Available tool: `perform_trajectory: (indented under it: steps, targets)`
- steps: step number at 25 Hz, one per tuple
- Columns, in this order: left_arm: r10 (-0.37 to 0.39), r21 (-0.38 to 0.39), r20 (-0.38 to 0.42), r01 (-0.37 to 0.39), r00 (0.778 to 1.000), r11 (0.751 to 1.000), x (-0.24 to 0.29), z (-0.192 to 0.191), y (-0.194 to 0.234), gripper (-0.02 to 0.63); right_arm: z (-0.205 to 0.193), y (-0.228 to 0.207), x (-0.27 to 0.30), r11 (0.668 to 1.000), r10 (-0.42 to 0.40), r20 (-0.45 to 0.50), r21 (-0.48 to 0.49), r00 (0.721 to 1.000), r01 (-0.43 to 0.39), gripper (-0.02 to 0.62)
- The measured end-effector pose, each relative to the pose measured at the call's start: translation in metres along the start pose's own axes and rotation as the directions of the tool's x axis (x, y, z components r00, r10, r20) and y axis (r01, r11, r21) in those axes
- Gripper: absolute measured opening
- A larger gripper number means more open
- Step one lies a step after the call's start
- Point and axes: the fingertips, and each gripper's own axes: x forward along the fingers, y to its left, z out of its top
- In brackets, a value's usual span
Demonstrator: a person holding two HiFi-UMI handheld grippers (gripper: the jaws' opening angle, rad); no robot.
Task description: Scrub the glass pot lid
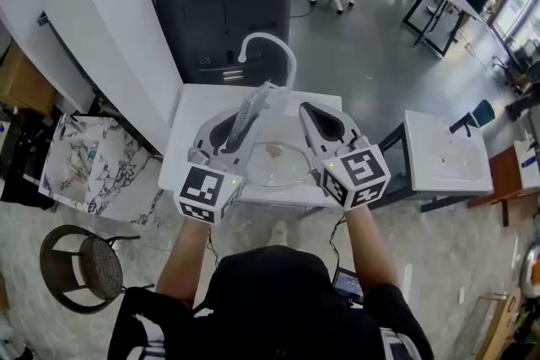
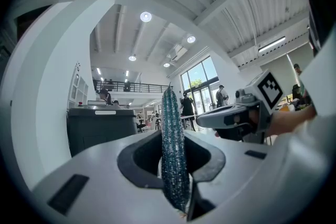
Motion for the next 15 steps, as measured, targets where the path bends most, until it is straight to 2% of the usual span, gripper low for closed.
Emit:
perform_trajectory:
  steps: [15]
  targets:
    - [-0.016, -0.013, 0.001, 0.016, 1.000, 1.000, 0.0042, 0.0011, -0.0013, 0.075, 0.0024, 0.0017, 0.0006, 1.000, -0.003, -0.002, -0.015, 1.000, 0.003, 0.000]
